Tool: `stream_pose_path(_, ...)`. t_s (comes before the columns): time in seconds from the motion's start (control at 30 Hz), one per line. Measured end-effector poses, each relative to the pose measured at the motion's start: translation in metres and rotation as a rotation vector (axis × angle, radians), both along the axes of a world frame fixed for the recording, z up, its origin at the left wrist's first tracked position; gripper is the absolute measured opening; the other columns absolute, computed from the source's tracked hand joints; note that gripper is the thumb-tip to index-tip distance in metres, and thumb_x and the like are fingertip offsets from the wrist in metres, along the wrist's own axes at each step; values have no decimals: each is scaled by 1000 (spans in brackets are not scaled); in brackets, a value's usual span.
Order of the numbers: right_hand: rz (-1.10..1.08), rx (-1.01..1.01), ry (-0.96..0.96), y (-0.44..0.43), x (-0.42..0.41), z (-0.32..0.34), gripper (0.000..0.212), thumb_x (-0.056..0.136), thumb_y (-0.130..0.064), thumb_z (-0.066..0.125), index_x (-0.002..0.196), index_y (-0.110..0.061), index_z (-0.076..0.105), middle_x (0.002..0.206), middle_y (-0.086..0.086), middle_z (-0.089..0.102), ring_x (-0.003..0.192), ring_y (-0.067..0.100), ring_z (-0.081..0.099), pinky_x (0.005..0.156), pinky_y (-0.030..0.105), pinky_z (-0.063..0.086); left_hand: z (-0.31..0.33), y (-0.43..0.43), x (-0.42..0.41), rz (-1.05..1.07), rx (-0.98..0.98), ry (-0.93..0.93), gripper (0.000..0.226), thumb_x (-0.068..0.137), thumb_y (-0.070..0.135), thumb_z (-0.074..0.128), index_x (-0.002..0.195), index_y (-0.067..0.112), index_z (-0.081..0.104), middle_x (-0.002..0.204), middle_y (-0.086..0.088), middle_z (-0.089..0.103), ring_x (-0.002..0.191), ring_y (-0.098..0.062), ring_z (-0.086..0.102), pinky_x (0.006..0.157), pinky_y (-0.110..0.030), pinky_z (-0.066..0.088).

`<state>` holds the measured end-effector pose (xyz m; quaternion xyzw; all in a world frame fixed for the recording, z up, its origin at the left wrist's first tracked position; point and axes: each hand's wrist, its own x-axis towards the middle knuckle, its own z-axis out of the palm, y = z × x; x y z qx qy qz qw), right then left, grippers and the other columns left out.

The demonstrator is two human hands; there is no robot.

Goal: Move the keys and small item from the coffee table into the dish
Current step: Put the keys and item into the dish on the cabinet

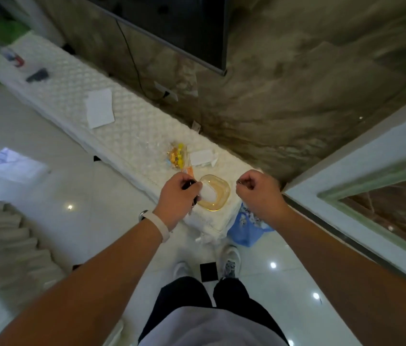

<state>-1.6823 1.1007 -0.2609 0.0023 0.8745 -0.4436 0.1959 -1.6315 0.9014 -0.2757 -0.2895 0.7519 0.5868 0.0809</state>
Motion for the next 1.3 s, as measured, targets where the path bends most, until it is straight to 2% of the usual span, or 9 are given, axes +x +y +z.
stream_pose_path(0.17,82,16,-19,-10,-27,-48,21,82,-20,65,69,-31,53,66,-10,60,60,4,54,58,19,43,-46,-8,-24,21,-31,-63,8,88,16,66,83,16,59,65,-9,70,56,-19,64,48,-30,50)
stream_pose_path(0.33,57,32,-64,-20,-51,-123,12,83,-16,64,77,-23,56,69,-5,61,60,3,53,53,10,39,-123,-16,-42,-42,-129,-155,9,85,22,65,82,15,61,65,-7,72,58,-22,68,43,-23,48)
stream_pose_path(0.47,66,74,-98,-29,-63,-198,8,83,-21,63,78,-23,57,68,-7,60,59,3,53,51,11,38,-197,-17,-54,-97,-132,-213,9,83,26,65,81,19,61,68,-6,71,53,-15,61,41,-23,44)
stream_pose_path(0.67,128,104,-137,-44,-73,-301,3,85,-21,61,84,-20,59,76,-5,62,73,16,59,63,29,43,-291,-19,-72,-148,-177,-272,12,83,32,63,79,23,57,72,-4,67,53,-17,58,42,-24,40)
stream_pose_path(0.83,153,140,-191,-45,-76,-352,9,84,-24,59,91,-18,59,83,2,66,75,22,60,65,34,45,-336,-16,-86,-172,-218,-306,12,83,29,64,76,24,55,70,-1,65,55,-13,61,31,-14,35)
stream_pose_path(0.97,214,165,-227,-41,-76,-352,20,84,-30,61,100,-19,59,98,2,65,82,20,60,66,32,42,-336,-16,-91,-192,-215,-353,4,81,22,59,84,20,60,77,2,66,66,-15,61,42,-22,40)
stream_pose_path(1.07,262,212,-206,-33,-75,-331,33,86,-31,62,115,-16,58,116,6,59,93,18,55,73,28,37,-313,-25,-86,-268,-229,-371,16,83,24,57,98,23,59,95,1,62,72,-11,57,52,-24,38)
stream_pose_path(1.2,346,295,-118,-24,-70,-278,36,88,-31,60,120,-14,56,123,11,55,98,25,57,80,39,47,-256,-42,-74,-481,-428,-209,32,82,30,62,111,15,61,119,-9,59,106,-29,55,82,-35,44)
stream_pose_path(1.3,431,355,-36,-23,-66,-227,39,88,-30,61,123,-13,56,124,12,56,108,30,54,85,44,47,-200,-53,-66,-559,-535,-94,39,82,30,64,115,9,62,126,-13,60,114,-35,54,90,-42,45)
